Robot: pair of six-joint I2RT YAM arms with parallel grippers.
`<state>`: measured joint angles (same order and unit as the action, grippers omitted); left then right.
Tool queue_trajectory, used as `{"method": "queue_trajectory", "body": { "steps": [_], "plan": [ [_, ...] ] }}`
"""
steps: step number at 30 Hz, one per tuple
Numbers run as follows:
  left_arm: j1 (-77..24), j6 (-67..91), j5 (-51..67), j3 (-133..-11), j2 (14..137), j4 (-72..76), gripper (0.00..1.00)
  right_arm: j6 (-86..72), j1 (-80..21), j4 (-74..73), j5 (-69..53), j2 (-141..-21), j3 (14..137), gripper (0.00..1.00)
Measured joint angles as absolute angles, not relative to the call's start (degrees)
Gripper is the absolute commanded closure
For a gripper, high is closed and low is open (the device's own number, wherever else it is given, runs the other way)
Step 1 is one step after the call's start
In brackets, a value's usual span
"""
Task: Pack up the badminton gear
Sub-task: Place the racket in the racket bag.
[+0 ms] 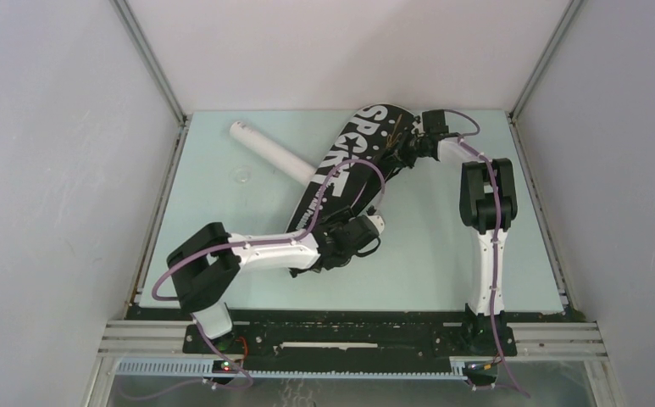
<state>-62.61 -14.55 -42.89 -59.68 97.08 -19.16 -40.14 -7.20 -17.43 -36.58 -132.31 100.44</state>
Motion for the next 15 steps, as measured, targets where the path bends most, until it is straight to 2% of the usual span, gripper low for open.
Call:
{"method": "queue_trajectory", "body": {
  "steps": [3, 5, 7, 11, 15],
  "plan": [
    [-62.13, -14.55, -42.78, -59.68, 97.21, -19.51, 0.42, -39.88, -7.46, -17.65, -36.56, -132.31, 100.57, 0.80],
    [-62.06, -14.46, -42.35, -59.68, 97.27, -19.81, 0.43, -39.75, -7.64, -17.93, -36.56, -132.31, 100.57, 0.80],
    [-62.06, -14.39, -41.87, -59.75, 97.30, -20.03, 0.56, -39.70, -7.75, -18.04, -36.58, -132.31, 100.57, 0.80],
    [-62.06, -13.65, -41.12, -59.90, 97.97, -20.86, 0.98, -39.59, -7.86, -18.33, -36.69, -132.31, 100.64, 0.80],
    [-61.58, -12.01, -39.11, -61.78, 98.80, -23.81, 1.00, -39.16, -7.97, -19.14, -36.73, -132.31, 100.97, 0.77]
  ]
}}
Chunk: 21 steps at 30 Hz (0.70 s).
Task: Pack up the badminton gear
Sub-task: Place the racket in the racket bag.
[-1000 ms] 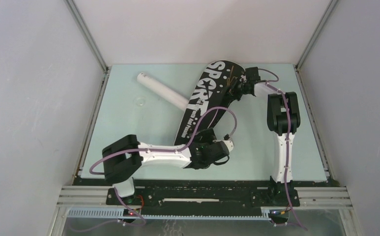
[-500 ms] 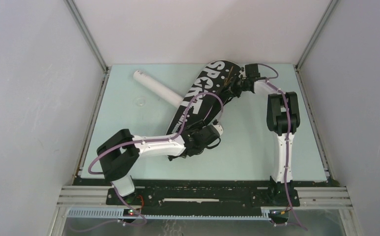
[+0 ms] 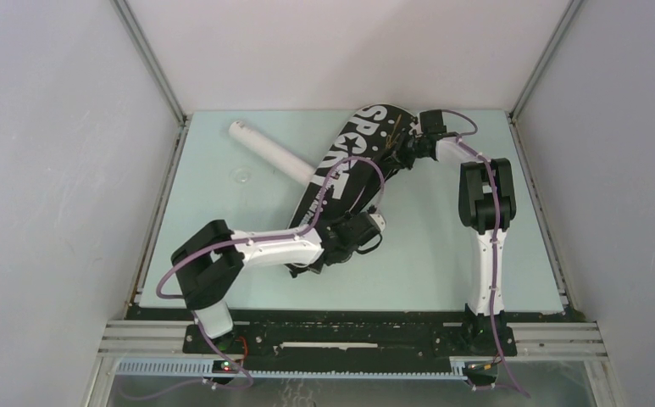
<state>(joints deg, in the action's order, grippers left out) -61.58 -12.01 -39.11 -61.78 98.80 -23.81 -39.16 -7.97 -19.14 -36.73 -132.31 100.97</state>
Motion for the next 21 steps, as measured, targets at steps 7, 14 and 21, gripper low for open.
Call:
{"method": "queue_trajectory", "body": {
  "steps": [7, 14, 21],
  "plan": [
    [-59.20, -7.31, -28.84, -67.88, 97.06, -29.78, 1.00, -38.61, -7.92, -21.56, -36.40, -131.76, 100.99, 0.62],
    [-55.51, -2.44, -17.08, -75.02, 92.95, -32.49, 1.00, -35.55, -7.68, -26.59, -35.88, -125.82, 100.99, 0.46],
    [-50.94, 3.46, -5.48, -79.81, 92.77, -34.04, 1.00, -29.63, -6.39, -32.69, -35.42, -120.55, 101.23, 0.43]
  ]
}}
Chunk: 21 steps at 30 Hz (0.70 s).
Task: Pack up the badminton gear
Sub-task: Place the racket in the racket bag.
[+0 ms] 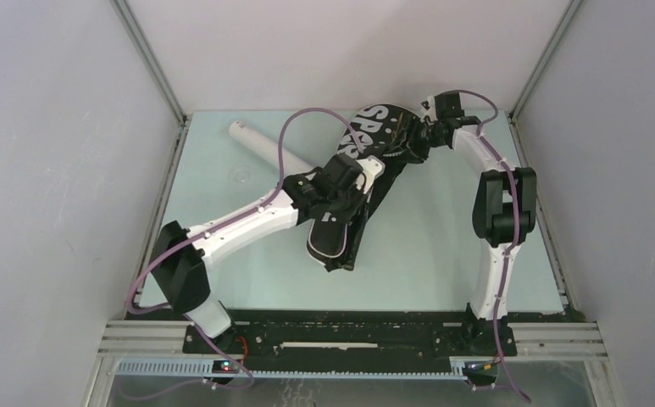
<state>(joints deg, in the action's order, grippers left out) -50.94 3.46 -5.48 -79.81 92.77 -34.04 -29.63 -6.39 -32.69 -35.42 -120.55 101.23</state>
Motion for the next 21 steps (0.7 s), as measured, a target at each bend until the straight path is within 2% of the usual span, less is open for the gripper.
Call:
{"method": "queue_trajectory", "body": {
  "steps": [6, 14, 21],
  "plan": [
    [-49.04, 6.72, 0.93, -82.28, 92.77, -34.89, 1.00, -22.83, -4.91, -36.45, -39.09, -118.54, 98.72, 0.42],
    [-48.73, 8.51, 2.48, -83.18, 93.25, -34.83, 1.00, -19.84, -4.80, -28.51, -53.06, -105.49, 73.73, 0.37],
    [-48.73, 8.67, 3.22, -83.18, 94.56, -34.85, 1.00, -19.53, -10.15, -23.29, -60.51, -105.23, 65.12, 0.37]
  ]
}}
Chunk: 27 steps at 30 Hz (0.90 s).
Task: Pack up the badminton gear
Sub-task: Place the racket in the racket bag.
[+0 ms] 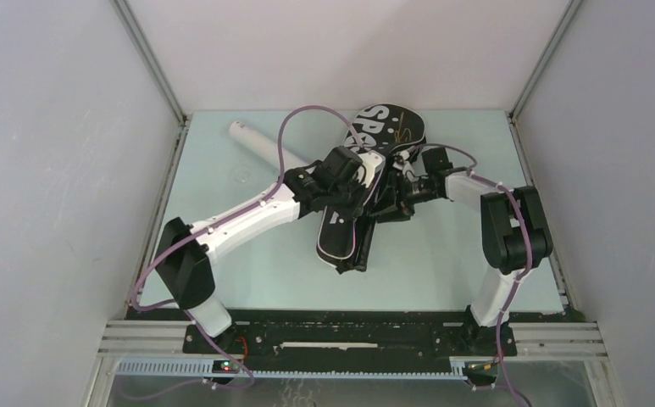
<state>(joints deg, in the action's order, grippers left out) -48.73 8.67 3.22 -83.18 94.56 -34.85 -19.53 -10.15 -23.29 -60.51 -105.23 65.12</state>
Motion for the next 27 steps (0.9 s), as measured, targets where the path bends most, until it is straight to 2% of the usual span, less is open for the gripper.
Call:
{"method": "queue_trajectory", "body": {
  "steps": [7, 9, 13, 14, 27],
  "plan": [
    [-48.73, 8.71, 3.25, -83.18, 95.35, -34.89, 1.00, -19.62, -13.80, -19.75, -63.92, -105.73, 61.32, 0.38],
    [-48.73, 9.04, 3.27, -83.24, 95.68, -34.92, 1.00, -19.81, -14.52, -19.14, -64.25, -105.75, 60.40, 0.42],
    [-48.73, 9.58, 3.51, -83.61, 96.47, -35.03, 1.00, -21.71, -15.75, -16.47, -64.60, -105.80, 59.57, 0.58],
    [-48.75, 9.80, 3.66, -83.79, 96.68, -35.09, 1.00, -23.16, -16.19, -15.07, -64.55, -105.80, 59.55, 0.59],
    [-48.01, 16.38, 4.49, -84.03, 97.01, -34.65, 1.00, -43.29, -19.79, 3.16, -61.67, -106.89, 58.04, 0.57]
  ]
}}
